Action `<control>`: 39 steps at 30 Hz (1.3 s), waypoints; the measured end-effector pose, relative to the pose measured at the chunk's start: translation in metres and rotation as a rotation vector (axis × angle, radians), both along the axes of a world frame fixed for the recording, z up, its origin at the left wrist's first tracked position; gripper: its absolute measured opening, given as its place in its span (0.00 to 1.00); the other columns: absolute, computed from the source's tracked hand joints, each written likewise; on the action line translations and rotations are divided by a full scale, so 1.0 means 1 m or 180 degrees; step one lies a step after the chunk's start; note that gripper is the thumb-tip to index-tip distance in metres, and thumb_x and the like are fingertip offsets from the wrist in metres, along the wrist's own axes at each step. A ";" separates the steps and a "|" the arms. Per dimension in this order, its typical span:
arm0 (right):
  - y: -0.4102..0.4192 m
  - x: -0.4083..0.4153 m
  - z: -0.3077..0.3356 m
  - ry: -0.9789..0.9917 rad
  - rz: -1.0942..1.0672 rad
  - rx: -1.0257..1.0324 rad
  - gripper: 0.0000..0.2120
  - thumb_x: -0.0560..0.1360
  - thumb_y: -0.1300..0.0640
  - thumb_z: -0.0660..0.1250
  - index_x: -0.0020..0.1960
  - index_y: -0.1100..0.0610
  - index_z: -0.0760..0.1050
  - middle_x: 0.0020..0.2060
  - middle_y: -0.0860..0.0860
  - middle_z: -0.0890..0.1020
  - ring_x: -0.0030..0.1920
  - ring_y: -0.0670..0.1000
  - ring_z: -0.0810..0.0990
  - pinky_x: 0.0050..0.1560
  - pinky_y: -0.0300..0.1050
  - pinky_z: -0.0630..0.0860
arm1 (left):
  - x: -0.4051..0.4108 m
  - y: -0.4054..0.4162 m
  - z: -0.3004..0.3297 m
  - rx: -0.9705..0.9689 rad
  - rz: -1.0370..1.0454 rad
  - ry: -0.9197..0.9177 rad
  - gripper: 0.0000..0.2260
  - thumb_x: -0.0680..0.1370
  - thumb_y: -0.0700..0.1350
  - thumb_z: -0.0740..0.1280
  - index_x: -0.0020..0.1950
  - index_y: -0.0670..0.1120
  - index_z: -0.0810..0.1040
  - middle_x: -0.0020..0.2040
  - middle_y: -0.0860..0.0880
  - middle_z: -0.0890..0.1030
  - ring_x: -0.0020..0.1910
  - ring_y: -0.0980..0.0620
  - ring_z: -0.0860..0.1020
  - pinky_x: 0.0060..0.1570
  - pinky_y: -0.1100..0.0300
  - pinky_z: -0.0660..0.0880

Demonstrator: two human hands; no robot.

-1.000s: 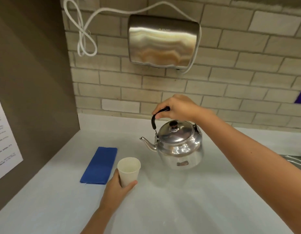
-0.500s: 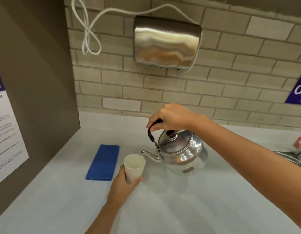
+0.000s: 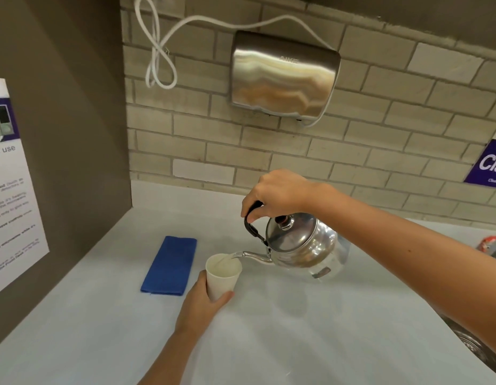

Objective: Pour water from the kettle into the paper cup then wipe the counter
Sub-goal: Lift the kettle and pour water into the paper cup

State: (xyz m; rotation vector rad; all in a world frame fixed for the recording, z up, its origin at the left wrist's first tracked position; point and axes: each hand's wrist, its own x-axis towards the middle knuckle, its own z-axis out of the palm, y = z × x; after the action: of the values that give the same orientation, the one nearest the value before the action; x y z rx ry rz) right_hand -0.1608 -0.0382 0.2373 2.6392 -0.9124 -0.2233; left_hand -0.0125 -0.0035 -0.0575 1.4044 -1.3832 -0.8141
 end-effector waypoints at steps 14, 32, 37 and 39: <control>0.008 -0.004 0.008 0.0050 -0.0038 0.0026 0.11 0.73 0.43 0.65 0.54 0.42 0.78 0.45 0.47 0.85 0.45 0.49 0.79 0.38 0.44 0.71 | 0.000 -0.003 -0.003 0.0047 0.0057 -0.0086 0.33 0.65 0.57 0.75 0.65 0.54 0.65 0.54 0.56 0.74 0.52 0.54 0.74 0.50 0.60 0.73; 0.008 0.001 0.007 0.0121 0.0090 -0.0201 0.10 0.72 0.44 0.66 0.52 0.43 0.79 0.41 0.45 0.84 0.36 0.46 0.70 0.28 0.38 0.58 | -0.002 -0.002 -0.003 0.0034 0.0097 -0.0110 0.33 0.66 0.56 0.75 0.65 0.52 0.65 0.55 0.54 0.74 0.52 0.52 0.74 0.49 0.60 0.73; 0.009 0.003 0.007 0.0196 0.0069 -0.0198 0.10 0.73 0.43 0.66 0.53 0.43 0.79 0.42 0.45 0.84 0.37 0.46 0.70 0.28 0.38 0.59 | -0.002 -0.002 -0.004 0.0025 0.0086 -0.0095 0.33 0.66 0.57 0.75 0.66 0.52 0.64 0.55 0.55 0.73 0.52 0.53 0.73 0.50 0.61 0.73; 0.009 0.005 0.006 0.0212 0.0064 -0.0197 0.10 0.73 0.43 0.65 0.53 0.43 0.78 0.43 0.45 0.84 0.37 0.45 0.71 0.29 0.38 0.60 | -0.001 -0.003 -0.004 0.0015 0.0088 -0.0102 0.33 0.65 0.57 0.75 0.66 0.53 0.64 0.54 0.56 0.73 0.52 0.54 0.73 0.49 0.61 0.72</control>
State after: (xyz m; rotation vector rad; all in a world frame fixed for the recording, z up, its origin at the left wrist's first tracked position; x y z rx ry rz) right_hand -0.1563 -0.0296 0.2434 2.5670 -0.8570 -0.2721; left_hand -0.0137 -0.0062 -0.0615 1.4426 -1.3841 -0.7805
